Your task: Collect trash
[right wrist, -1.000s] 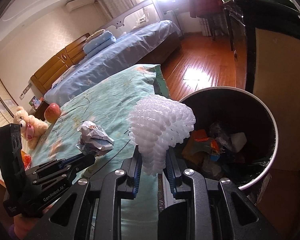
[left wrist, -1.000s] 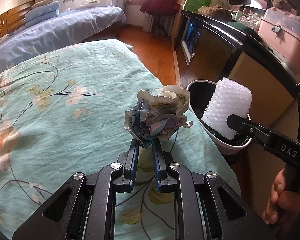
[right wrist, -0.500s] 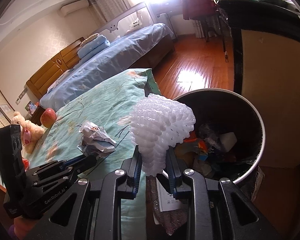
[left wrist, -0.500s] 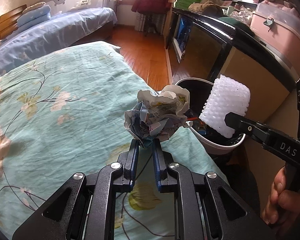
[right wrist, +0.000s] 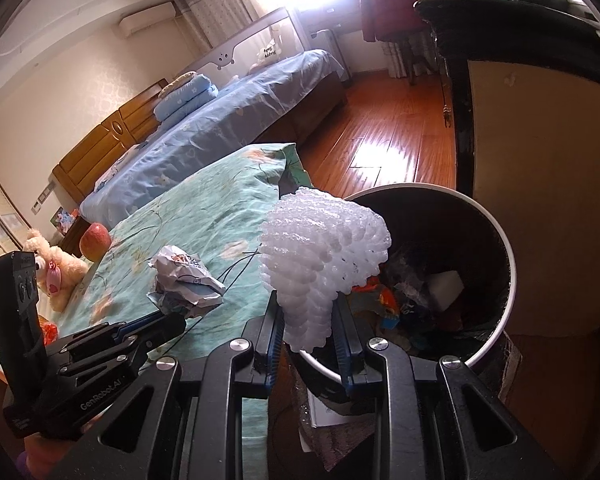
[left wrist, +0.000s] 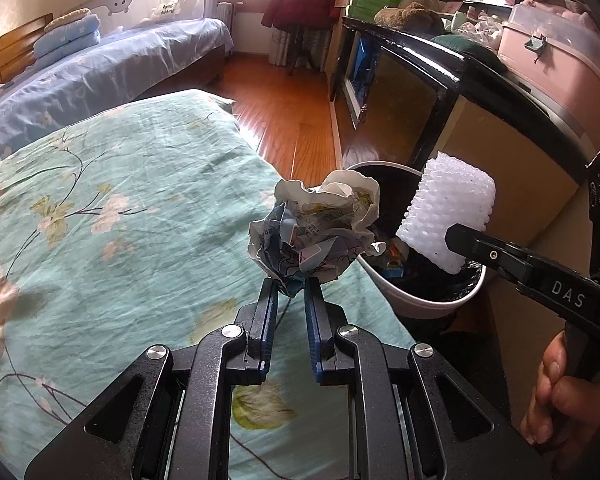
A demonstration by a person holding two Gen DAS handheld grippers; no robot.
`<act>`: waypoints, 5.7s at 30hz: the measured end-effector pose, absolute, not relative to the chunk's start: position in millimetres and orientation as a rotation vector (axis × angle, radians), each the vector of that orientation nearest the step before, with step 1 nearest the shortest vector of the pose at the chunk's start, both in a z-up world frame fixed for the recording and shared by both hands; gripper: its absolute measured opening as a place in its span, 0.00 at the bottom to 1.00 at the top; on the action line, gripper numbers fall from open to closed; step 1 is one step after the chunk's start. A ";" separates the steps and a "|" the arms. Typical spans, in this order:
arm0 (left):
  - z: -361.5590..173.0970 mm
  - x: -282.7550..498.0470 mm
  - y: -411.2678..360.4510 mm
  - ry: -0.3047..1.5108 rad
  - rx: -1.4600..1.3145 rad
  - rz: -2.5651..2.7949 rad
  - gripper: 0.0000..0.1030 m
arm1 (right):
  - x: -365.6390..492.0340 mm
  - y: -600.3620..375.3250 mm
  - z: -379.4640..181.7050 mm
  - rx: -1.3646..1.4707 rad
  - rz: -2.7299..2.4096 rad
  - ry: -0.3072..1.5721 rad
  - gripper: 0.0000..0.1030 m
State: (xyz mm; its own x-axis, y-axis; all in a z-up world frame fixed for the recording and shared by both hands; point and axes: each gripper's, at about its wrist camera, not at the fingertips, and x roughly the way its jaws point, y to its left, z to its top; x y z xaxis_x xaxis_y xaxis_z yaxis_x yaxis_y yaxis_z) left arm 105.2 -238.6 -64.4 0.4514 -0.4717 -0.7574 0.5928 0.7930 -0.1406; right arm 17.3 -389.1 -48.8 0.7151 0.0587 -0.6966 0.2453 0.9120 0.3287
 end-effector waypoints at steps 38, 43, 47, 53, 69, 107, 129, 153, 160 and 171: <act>-56.3 100.9 -289.5 0.868 0.214 -0.699 0.13 | 6.0 -429.6 -47.7 0.440 -0.176 0.756 0.23; -57.8 102.5 -296.1 0.871 0.222 -0.704 0.13 | 6.2 -433.9 -47.7 0.439 -0.185 0.756 0.23; -57.5 104.7 -301.0 0.871 0.226 -0.704 0.13 | 6.9 -435.7 -48.3 0.438 -0.191 0.757 0.23; -57.5 107.0 -306.5 0.869 0.235 -0.702 0.13 | 8.9 -439.2 -50.2 0.436 -0.196 0.763 0.24; -61.1 112.8 -326.1 0.873 0.267 -0.707 0.13 | 13.7 -449.6 -54.3 0.442 -0.203 0.778 0.24; -74.4 125.0 -355.2 0.917 0.293 -0.706 0.15 | 23.9 -464.7 -60.8 0.462 -0.199 0.817 0.28; -51.9 88.9 -236.9 0.804 0.070 -0.563 0.57 | -2.4 -424.7 -34.9 0.488 -0.152 0.704 0.68; 5.1 2.4 -96.7 0.360 0.009 -0.095 1.00 | -20.4 -296.7 15.8 0.141 -0.033 0.388 1.00; -1.5 -1.4 -91.4 0.352 0.026 -0.064 1.00 | -22.6 -283.4 2.9 0.105 -0.014 0.397 1.00; 0.8 -4.2 -91.2 0.338 0.035 -0.040 1.00 | -17.9 -280.6 -0.4 0.106 -0.001 0.422 1.00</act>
